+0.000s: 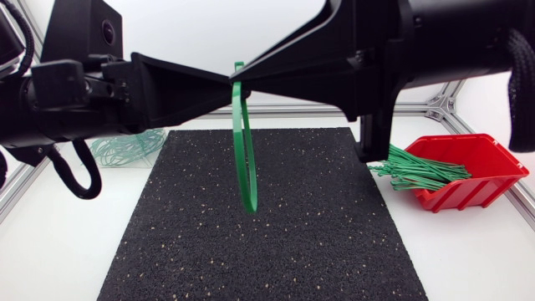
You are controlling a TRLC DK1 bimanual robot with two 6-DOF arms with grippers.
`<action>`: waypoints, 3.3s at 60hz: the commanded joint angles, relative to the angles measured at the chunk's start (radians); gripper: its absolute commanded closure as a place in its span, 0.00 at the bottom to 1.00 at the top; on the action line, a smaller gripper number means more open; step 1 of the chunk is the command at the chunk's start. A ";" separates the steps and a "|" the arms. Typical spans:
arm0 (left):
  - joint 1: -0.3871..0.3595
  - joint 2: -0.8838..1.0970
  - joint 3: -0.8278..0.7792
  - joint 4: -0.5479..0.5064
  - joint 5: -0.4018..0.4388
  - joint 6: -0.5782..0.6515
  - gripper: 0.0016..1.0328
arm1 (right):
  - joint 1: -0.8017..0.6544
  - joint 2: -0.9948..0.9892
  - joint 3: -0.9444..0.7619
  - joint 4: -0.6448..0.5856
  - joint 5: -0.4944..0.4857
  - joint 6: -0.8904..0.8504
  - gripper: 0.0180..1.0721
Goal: Take a green cable tie from the red box, thread the tail through the head to close it, then place it in the transparent bin on the left.
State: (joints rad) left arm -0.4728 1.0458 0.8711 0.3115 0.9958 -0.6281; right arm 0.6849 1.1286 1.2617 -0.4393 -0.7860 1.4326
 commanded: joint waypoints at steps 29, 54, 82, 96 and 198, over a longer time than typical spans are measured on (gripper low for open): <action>-0.017 -0.041 -0.021 0.009 0.009 0.010 0.97 | -0.041 0.033 0.004 0.008 0.007 0.038 0.95; -0.018 -0.059 -0.027 0.009 0.014 0.011 0.97 | -0.056 0.096 0.036 0.045 0.021 0.042 0.95; 0.003 -0.066 -0.038 0.006 0.009 0.011 0.97 | -0.035 0.016 0.025 0.024 0.013 0.014 0.80; 0.017 -0.067 -0.044 0.008 0.010 0.018 0.97 | -0.073 -0.007 0.002 0.025 0.014 -0.006 0.80; -0.001 -0.075 -0.081 0.008 0.027 0.228 0.97 | -0.053 0.046 -0.031 0.034 0.030 -0.069 0.81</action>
State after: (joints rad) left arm -0.4744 0.9825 0.7975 0.3088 1.0161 -0.4175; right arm 0.6189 1.1782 1.2438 -0.3962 -0.7578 1.3823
